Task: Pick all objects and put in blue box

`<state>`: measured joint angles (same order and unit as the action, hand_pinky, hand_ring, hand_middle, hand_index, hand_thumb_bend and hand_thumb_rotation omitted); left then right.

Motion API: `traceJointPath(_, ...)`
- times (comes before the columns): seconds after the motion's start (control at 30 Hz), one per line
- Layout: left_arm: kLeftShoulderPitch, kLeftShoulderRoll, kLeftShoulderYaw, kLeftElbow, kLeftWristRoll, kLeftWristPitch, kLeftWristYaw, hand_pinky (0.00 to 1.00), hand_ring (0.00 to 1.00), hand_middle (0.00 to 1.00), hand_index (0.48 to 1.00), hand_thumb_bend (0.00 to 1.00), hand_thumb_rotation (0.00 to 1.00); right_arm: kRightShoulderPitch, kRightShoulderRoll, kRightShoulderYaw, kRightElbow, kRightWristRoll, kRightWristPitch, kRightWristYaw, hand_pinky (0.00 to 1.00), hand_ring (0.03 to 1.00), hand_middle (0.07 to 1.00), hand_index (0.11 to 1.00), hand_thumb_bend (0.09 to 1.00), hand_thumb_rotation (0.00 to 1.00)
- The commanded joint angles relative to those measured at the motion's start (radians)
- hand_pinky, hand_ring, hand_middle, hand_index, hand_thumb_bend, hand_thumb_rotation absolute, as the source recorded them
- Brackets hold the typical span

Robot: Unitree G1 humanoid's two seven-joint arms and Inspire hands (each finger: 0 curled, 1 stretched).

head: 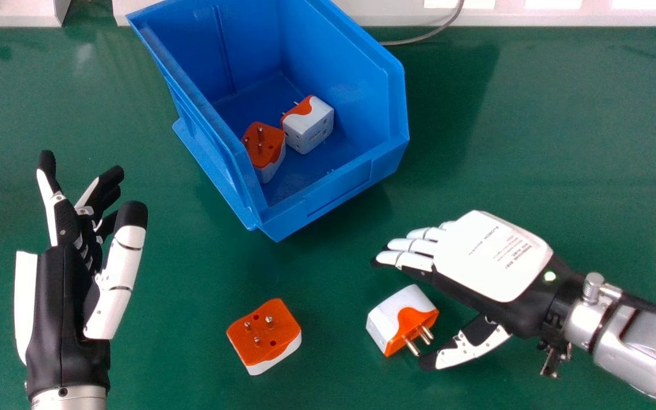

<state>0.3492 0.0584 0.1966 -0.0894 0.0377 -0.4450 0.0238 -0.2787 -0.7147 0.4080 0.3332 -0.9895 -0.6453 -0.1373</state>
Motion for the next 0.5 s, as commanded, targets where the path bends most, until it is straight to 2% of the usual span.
traceJointPath(0.0, 0.001, 0.008, 0.003, -0.029, 0.001, 0.001, 0.003, 0.85, 0.89, 0.88, 0.881, 0.56, 0.76, -0.04, -0.016, 0.004, 0.003, 0.0, -0.014, -0.006, 0.69, 0.817, 0.853, 0.842, 0.495, 0.48)
traceJointPath(0.1, 0.002, 0.008, 0.004, -0.032, 0.002, 0.0, 0.003, 0.86, 0.89, 0.88, 0.882, 0.55, 0.76, -0.062, -0.012, 0.022, 0.026, -0.02, -0.011, -0.016, 0.68, 0.811, 0.848, 0.837, 0.493, 0.46)
traceJointPath(0.27, 0.005, 0.005, 0.006, -0.041, 0.011, 0.009, 0.014, 0.85, 0.89, 0.87, 0.874, 0.56, 0.76, -0.096, 0.008, 0.055, 0.084, -0.05, 0.001, -0.041, 0.69, 0.811, 0.844, 0.824, 0.469, 0.48)
traceJointPath(0.33, 0.007, 0.004, 0.006, -0.046, 0.005, 0.012, 0.012, 0.85, 0.89, 0.88, 0.875, 0.56, 0.76, -0.11, 0.013, 0.073, 0.105, -0.068, 0.008, -0.064, 0.69, 0.807, 0.839, 0.819, 0.46, 0.49)
traceJointPath(0.47, 0.01, 0.005, 0.008, -0.055, 0.004, 0.018, 0.011, 0.85, 0.89, 0.88, 0.88, 0.56, 0.75, -0.127, 0.023, 0.107, 0.15, -0.111, 0.017, -0.134, 0.67, 0.793, 0.821, 0.799, 0.45, 0.47)
